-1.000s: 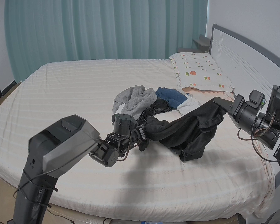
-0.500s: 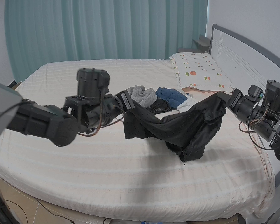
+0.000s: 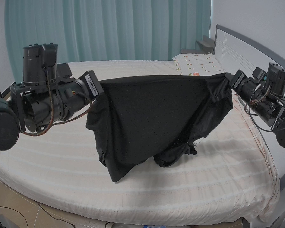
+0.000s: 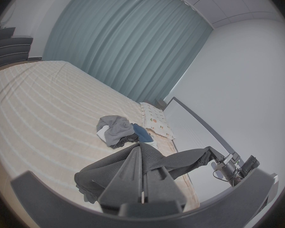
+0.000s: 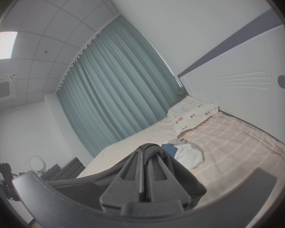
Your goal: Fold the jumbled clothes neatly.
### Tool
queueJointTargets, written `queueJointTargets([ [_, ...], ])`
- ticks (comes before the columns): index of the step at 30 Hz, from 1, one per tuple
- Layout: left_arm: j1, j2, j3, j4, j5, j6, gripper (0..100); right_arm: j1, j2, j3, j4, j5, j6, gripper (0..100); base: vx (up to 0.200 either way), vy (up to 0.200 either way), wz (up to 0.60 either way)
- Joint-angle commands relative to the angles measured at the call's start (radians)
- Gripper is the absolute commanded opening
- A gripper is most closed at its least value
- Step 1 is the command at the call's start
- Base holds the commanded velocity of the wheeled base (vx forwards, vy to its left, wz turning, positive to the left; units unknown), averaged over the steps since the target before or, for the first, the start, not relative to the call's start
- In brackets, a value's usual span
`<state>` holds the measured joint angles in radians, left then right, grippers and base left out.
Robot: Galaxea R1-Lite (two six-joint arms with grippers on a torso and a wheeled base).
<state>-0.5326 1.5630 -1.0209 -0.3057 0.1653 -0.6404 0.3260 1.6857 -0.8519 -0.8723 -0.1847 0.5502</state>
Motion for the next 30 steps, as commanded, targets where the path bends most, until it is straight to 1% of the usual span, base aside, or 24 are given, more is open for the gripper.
queueJointTargets([
  [1, 0.014, -0.037, 0.071, -0.004, 0.002, -0.007, 0, 0.004, 0.066, 0.034, -0.004, -0.004, 0.002, 0, 0.0, 0.0, 0.0],
  [4, 0.014, -0.032, 0.084, -0.006, 0.002, -0.007, 0, 0.013, 0.083, 0.033, -0.004, -0.007, 0.002, 0, 0.0, 0.0, 0.0],
  [7, 0.014, -0.035, 0.107, -0.006, 0.0, -0.042, 0, 0.038, 0.106, 0.033, -0.005, -0.015, 0.004, 0, 0.0, 0.0, 0.0],
  [10, 0.014, -0.037, 0.125, -0.006, -0.004, -0.084, 0, 0.061, 0.111, 0.033, -0.005, -0.016, 0.004, 0, -0.2, 0.0, 0.0],
  [16, 0.014, -0.043, 0.157, -0.007, -0.006, -0.09, 0, 0.071, 0.111, 0.033, -0.005, -0.016, 0.004, 0, -0.2, 0.0, 0.0],
  [22, 0.014, -0.029, 0.156, -0.007, 0.002, -0.094, 0, 0.073, 0.109, 0.03, -0.005, -0.016, 0.002, 0, 0.0, 0.0, 0.0],
  [26, 0.013, -0.024, 0.14, -0.007, 0.003, -0.14, 0, 0.073, 0.114, 0.027, -0.005, -0.016, 0.002, 0, 0.0, 0.0, 0.0],
  [27, 0.014, -0.027, 0.134, -0.007, -0.003, -0.168, 0, 0.074, 0.114, 0.027, -0.005, -0.015, 0.004, 0, 0.0, 0.0, 0.0],
  [28, 0.014, -0.027, 0.134, -0.007, -0.003, -0.168, 0, 0.074, 0.114, 0.027, -0.005, -0.015, 0.004, 0, 0.0, 0.0, 0.0],
  [30, 0.014, -0.029, 0.134, -0.007, -0.007, -0.18, 0, 0.079, 0.114, 0.025, -0.005, -0.015, 0.004, 0, 0.0, 0.2, 0.0],
])
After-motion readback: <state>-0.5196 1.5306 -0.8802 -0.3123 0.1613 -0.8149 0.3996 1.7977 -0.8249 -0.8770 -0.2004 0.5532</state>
